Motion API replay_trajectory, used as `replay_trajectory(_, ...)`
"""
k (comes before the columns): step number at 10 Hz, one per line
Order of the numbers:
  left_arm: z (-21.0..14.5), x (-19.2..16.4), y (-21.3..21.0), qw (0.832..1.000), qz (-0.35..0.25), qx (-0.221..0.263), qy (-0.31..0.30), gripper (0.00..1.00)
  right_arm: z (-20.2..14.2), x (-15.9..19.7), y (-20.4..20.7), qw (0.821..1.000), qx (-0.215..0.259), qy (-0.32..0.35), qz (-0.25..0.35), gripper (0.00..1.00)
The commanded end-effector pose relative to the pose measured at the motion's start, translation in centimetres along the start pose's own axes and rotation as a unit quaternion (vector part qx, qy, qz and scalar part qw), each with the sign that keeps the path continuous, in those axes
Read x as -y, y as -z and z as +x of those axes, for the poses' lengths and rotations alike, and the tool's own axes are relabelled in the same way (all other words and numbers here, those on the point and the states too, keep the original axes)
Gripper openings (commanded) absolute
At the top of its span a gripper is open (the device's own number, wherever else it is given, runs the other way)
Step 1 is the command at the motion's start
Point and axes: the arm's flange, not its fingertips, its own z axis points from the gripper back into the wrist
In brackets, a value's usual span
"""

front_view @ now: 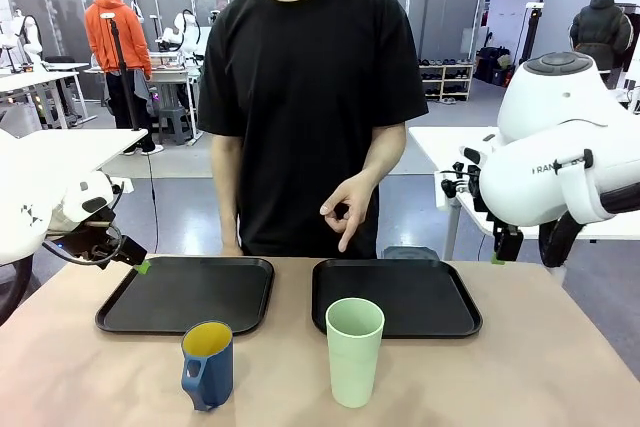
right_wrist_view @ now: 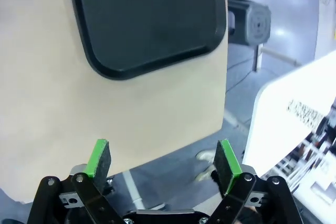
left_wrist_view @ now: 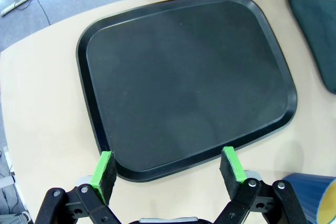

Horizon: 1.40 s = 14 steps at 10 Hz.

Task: Sort and store the cups by type.
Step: Pick up the Reusable plastic cup.

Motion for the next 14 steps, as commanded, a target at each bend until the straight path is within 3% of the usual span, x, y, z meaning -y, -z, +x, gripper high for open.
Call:
replay_trajectory(1,0.1,0.0,-0.1,1.0,0.0,0.001,0.001,1.0,-0.7,-0.8,0.9,0.997,0.04,-0.056,0.036,1.0)
replay_trajectory(5,0.1,0.0,-0.1,1.0,0.0,0.001,0.001,1.0,-0.3,-1.1,1.2,0.993,0.048,-0.09,0.056,1.0)
replay_trajectory(10,0.1,0.0,-0.1,1.0,0.0,0.001,0.001,1.0,0.3,-1.8,1.4,0.995,0.034,-0.078,0.045,1.0)
replay_trajectory(11,0.1,0.0,-0.1,1.0,0.0,0.001,0.001,1.0,0.6,-1.6,3.1,0.993,0.021,-0.095,0.063,1.0)
replay_trajectory(14,0.1,0.0,-0.1,1.0,0.0,0.001,0.001,1.0,0.4,-3.5,6.6,0.985,0.057,-0.117,0.117,1.0)
